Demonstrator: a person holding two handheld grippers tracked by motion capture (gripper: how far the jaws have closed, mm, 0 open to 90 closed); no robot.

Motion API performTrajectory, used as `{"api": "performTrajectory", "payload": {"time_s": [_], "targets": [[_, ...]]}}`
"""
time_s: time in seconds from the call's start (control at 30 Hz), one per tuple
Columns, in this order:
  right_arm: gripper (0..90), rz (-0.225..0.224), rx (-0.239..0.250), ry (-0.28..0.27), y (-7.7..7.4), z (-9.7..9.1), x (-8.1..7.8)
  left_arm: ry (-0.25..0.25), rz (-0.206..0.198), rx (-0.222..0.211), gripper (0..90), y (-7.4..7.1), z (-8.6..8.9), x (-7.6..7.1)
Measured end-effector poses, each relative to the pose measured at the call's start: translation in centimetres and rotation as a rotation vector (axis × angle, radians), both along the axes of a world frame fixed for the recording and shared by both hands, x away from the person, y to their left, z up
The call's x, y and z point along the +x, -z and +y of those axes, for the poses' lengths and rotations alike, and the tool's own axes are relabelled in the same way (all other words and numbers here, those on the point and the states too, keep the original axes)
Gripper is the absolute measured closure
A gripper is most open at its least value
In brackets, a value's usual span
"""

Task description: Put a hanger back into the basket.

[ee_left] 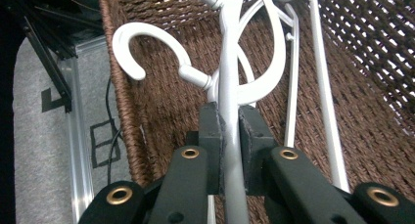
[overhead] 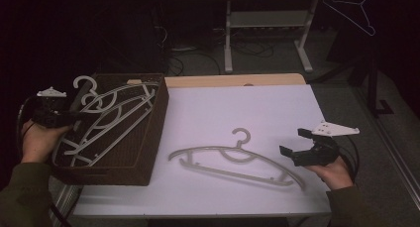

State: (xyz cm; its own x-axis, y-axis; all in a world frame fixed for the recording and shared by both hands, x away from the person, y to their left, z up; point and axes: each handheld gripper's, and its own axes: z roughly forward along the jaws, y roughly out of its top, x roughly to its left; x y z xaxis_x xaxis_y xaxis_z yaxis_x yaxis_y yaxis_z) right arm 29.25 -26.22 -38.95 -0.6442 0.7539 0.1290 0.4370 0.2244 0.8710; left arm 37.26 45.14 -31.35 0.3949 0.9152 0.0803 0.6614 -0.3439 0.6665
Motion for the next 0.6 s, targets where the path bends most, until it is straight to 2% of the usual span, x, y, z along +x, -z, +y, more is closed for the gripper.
{"api": "performTrajectory", "payload": {"time_s": [0.13,0.17,0.33,0.37,0.53,0.6], "targets": [[2.5,0.001,-0.001,0.001,0.0,0.0,0.0,0.003,0.010,0.019,82.3,0.3,-0.2,0.5],[2.5,0.000,-0.002,0.001,0.0,0.0,0.0,0.008,0.029,0.016,82.3,0.8,-0.3,0.8],[2.5,0.000,0.000,0.002,0.0,-0.1,0.0,0.006,0.059,0.020,82.2,1.7,-0.6,1.2],[2.4,-0.001,0.001,0.006,0.0,-0.1,0.0,0.008,0.073,0.015,82.1,2.2,-0.6,1.4],[2.5,-0.002,0.001,0.005,0.0,-0.1,0.0,-0.006,0.092,-0.014,81.8,3.2,-0.3,1.3],[2.5,-0.001,0.001,0.005,0.0,-0.1,0.0,-0.001,0.098,-0.010,81.5,3.3,-0.4,1.3]]}}
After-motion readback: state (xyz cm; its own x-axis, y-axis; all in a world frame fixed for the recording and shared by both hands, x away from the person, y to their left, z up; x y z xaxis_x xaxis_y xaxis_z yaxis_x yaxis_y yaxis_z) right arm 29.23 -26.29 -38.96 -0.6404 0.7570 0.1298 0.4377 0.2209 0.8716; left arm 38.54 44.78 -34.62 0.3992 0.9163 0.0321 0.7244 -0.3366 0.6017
